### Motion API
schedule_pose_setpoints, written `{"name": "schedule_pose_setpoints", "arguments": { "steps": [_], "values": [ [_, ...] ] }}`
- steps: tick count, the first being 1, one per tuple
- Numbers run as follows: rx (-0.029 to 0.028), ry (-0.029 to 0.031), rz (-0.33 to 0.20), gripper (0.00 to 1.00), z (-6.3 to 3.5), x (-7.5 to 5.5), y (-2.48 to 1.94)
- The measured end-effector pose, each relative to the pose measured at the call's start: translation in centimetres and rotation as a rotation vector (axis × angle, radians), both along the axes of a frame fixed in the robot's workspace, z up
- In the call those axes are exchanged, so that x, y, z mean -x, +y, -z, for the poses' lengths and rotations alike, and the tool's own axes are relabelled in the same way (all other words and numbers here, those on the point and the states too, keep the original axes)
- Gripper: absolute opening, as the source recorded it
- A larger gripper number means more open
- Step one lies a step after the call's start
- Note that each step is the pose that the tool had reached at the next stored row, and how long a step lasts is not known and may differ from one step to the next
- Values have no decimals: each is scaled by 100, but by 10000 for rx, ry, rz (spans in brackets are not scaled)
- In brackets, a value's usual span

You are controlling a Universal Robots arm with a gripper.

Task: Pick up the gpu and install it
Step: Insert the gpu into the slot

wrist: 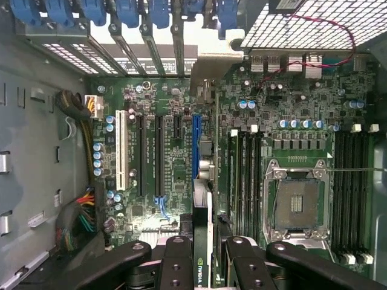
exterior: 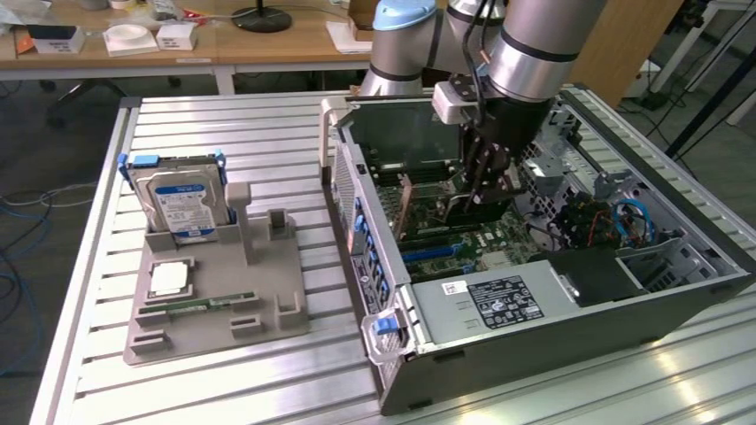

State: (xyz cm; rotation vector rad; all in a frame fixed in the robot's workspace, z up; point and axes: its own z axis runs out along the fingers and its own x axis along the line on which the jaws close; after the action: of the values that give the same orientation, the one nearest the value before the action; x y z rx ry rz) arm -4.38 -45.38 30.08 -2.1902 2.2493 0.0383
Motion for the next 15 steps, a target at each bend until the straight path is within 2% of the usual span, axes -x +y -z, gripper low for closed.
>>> {"name": "schedule_pose_setpoints", "arguments": {
  "steps": [9, 15],
  "values": [
    [3, -3, 1, 26, 92, 18, -5],
    [3, -3, 1, 26, 134, 33, -27]
  ]
}}
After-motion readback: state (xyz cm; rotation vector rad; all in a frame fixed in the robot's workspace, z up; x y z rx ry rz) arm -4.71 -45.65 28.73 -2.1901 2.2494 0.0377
